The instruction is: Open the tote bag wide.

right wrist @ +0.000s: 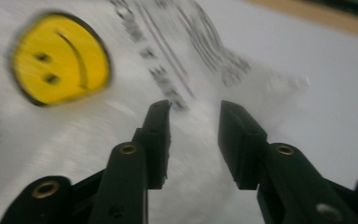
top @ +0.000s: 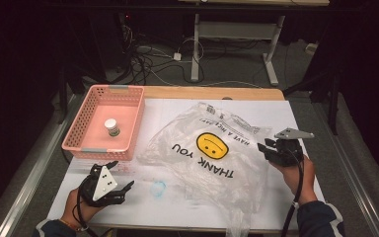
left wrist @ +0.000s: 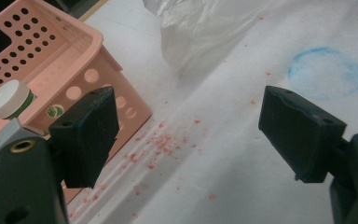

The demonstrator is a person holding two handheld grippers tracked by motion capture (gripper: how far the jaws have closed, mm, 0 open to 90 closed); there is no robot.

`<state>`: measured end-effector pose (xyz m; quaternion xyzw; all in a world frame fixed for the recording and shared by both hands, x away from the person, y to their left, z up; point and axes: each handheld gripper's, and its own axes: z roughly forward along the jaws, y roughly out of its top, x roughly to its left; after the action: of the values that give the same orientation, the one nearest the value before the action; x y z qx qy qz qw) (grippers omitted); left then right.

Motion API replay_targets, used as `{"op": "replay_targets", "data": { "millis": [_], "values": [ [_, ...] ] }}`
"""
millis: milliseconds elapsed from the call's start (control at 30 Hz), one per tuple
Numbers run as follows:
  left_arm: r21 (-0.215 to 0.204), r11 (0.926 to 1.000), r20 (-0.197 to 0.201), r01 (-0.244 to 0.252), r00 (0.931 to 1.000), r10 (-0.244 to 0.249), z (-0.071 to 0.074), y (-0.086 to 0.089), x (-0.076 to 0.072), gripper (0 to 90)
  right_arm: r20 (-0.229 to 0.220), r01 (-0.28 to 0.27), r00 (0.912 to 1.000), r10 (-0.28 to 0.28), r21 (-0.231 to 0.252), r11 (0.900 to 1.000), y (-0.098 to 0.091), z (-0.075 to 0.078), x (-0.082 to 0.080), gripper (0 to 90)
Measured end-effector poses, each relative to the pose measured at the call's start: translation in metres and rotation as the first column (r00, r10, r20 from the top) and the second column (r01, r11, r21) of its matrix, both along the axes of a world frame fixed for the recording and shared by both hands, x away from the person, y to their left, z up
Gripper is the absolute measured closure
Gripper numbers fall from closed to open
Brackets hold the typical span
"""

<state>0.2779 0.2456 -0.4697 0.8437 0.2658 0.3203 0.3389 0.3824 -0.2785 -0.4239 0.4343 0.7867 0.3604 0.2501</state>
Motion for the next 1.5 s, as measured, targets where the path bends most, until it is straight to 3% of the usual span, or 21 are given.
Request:
{"op": "replay_targets", "data": {
  "millis": [100, 200, 267, 300, 367, 400, 433, 467, 567, 600, 667, 700, 767, 867, 967, 1000, 1033, 1133, 1200, 1267, 1500],
  "values": [
    [0.001, 0.9999, -0.004, -0.012, 0.9999, 0.012, -0.001, 0.001, 0.001, 19.6, 0.06, -0.115, 0.9916, 0.115, 0.002, 0.9934, 0.025, 0.018, -0.017, 56.9],
    [0.002, 0.9998, -0.005, -0.017, 0.9998, 0.017, -0.001, 0.001, 0.001, 19.6, 0.086, -0.26, 0.9615, 0.261, -0.026, 0.9653, 0.062, 0.026, -0.035, 50.9],
    [0.001, 0.9998, -0.005, -0.018, 0.9998, 0.018, -0.001, 0.001, 0.0, 19.7, 0.08, -0.356, 0.9296, 0.36, -0.053, 0.9329, 0.092, 0.025, -0.046, 47.0],
    [0.002, 0.9998, -0.005, -0.018, 0.9998, 0.018, -0.001, 0.001, 0.0, 19.7, 0.08, -0.356, 0.9296, 0.36, -0.053, 0.9329, 0.092, 0.025, -0.046, 47.0],
    [0.006, 0.9998, -0.005, -0.019, 0.9998, 0.019, -0.001, 0.001, 0.0, 19.6, 0.062, -0.451, 0.887, 0.458, -0.096, 0.8873, 0.126, 0.018, -0.059, 43.2],
    [0.006, 0.9998, -0.005, -0.018, 0.9998, 0.018, -0.001, 0.001, 0.0, 19.7, 0.045, -0.516, 0.8497, 0.525, -0.128, 0.8466, 0.148, 0.011, -0.065, 41.2],
    [0.007, 0.9998, -0.005, -0.017, 0.9998, 0.017, -0.001, 0.001, 0.0, 19.7, 0.045, -0.516, 0.8497, 0.525, -0.128, 0.8466, 0.148, 0.011, -0.065, 41.2],
    [0.007, 0.9998, -0.006, -0.017, 0.9998, 0.017, -0.001, 0.001, 0.0, 19.6, 0.006, -0.563, 0.8197, 0.573, -0.179, 0.8071, 0.17, 0.0, -0.07, 39.5],
    [0.008, 0.9998, -0.008, -0.016, 0.9998, 0.016, -0.002, 0.001, -0.001, 19.6, -0.033, -0.593, 0.7994, 0.6, -0.2, 0.7797, 0.181, -0.01, -0.07, 39.7],
    [0.008, 0.9998, -0.009, -0.016, 0.9998, 0.016, -0.002, 0.002, -0.001, 19.6, -0.084, -0.626, 0.7772, 0.624, -0.198, 0.754, 0.189, -0.02, -0.07, 42.4],
    [0.008, 0.9998, -0.011, -0.016, 0.9998, 0.016, -0.002, 0.002, -0.001, 19.6, -0.113, -0.64, 0.7666, 0.632, -0.22, 0.7364, 0.192, -0.025, -0.068, 49.9],
    [0.01, 0.9998, -0.011, -0.016, 0.9998, 0.016, -0.002, 0.002, -0.001, 19.6, -0.124, -0.636, 0.7696, 0.626, -0.232, 0.7359, 0.193, -0.028, -0.066, 52.2],
    [0.01, 0.9998, -0.012, -0.016, 0.9998, 0.016, -0.002, 0.002, -0.001, 19.6, -0.15, -0.602, 0.7982, 0.584, -0.239, 0.7619, 0.193, -0.032, -0.061, 66.5],
    [0.009, 0.9999, -0.01, -0.014, 0.9999, 0.014, -0.002, 0.001, -0.001, 19.6, -0.157, -0.581, 0.8139, 0.559, -0.243, 0.777, 0.19, -0.035, -0.054, 83.7],
    [0.014, 0.9999, -0.013, -0.011, 0.9999, 0.011, -0.002, 0.0, 0.0, 19.7, -0.168, -0.561, 0.8277, 0.536, -0.27, 0.7827, 0.189, -0.037, -0.051, 90.0],
    [0.018, 0.9998, -0.011, -0.008, 0.9999, 0.008, -0.001, 0.0, 0.002, 19.7, -0.15, -0.538, 0.8427, 0.517, -0.264, 0.8004, 0.187, -0.035, -0.049, 90.0],
    [0.013, 0.9999, -0.007, -0.008, 0.9999, 0.008, 0.0, 0.0, 0.002, 19.7, -0.15, -0.538, 0.8427, 0.517, -0.264, 0.8004, 0.187, -0.035, -0.049, 90.0],
    [-0.03, 0.9994, 0.009, -0.017, 0.9998, 0.017, 0.008, 0.001, 0.004, 19.7, -0.067, -0.479, 0.8757, 0.478, -0.241, 0.8438, 0.182, -0.022, -0.043, 90.0],
    [-0.038, 0.9991, 0.024, -0.02, 0.9995, 0.021, 0.013, 0.002, 0.004, 19.7, -0.045, -0.469, 0.8801, 0.473, -0.239, 0.8504, 0.18, -0.018, -0.042, 90.0],
    [-0.051, 0.9981, 0.046, -0.035, 0.9983, 0.037, 0.022, 0.005, 0.006, 19.6, 0.024, -0.425, 0.8983, 0.439, -0.205, 0.8816, 0.174, -0.002, -0.037, 90.0],
    [-0.102, 0.9866, 0.073, -0.128, 0.9881, 0.136, 0.065, 0.019, 0.028, 18.2, 0.159, -0.365, 0.908, 0.388, -0.156, 0.918, 0.165, 0.034, -0.03, 90.0]
  ]
}}
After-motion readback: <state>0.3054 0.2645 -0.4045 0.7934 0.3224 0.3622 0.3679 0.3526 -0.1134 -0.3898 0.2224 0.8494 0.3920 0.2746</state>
